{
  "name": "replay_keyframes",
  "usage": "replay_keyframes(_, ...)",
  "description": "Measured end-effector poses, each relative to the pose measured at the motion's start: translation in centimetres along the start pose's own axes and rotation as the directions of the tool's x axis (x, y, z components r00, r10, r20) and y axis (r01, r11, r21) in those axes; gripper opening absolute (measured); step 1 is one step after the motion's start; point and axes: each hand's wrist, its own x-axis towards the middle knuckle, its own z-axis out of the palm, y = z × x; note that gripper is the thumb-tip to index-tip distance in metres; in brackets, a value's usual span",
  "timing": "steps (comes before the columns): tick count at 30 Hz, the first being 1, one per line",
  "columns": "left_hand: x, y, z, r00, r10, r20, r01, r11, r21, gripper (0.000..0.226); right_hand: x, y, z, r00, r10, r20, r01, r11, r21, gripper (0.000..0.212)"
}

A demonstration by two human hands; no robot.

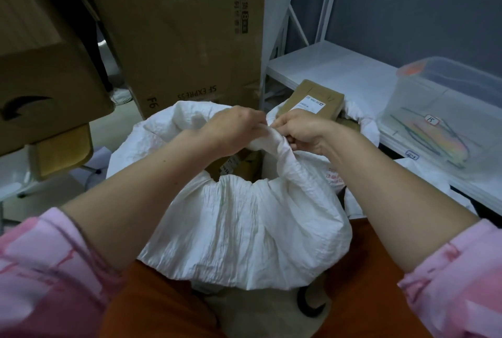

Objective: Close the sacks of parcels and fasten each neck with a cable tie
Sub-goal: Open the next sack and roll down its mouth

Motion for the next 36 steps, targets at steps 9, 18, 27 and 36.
replay_keyframes(9, 2.7, 0.5, 0.1, 0.967, -0.252, 0.041, 0.229, 0.927, 0.297, 0.028, -1.3, -0.1, 2.5, 0.920, -0.332, -0.207, 0.099, 0.709, -0.698, 0.015)
replay_keyframes(18, 1.1, 0.7, 0.7, 0.991, -0.014, 0.130, 0.015, 1.000, -0.003, 0.040, 0.5, 1.8, -1.0, 0.998, -0.048, -0.050, 0.033, 0.965, -0.262, 0.022)
replay_keyframes(27, 2.3, 1.2, 0.5, 0.966, -0.257, -0.039, 0.254, 0.898, 0.358, 0.020, -1.5, 1.1, -0.7, 0.926, -0.292, -0.239, 0.031, 0.689, -0.724, 0.022)
replay_keyframes(36, 2.9, 1.1, 0.5, 0.947, -0.300, -0.113, 0.312, 0.943, 0.116, 0.033, 0.1, 3.0, -2.8, 0.997, 0.041, -0.063, -0.050, 0.989, -0.142, 0.027)
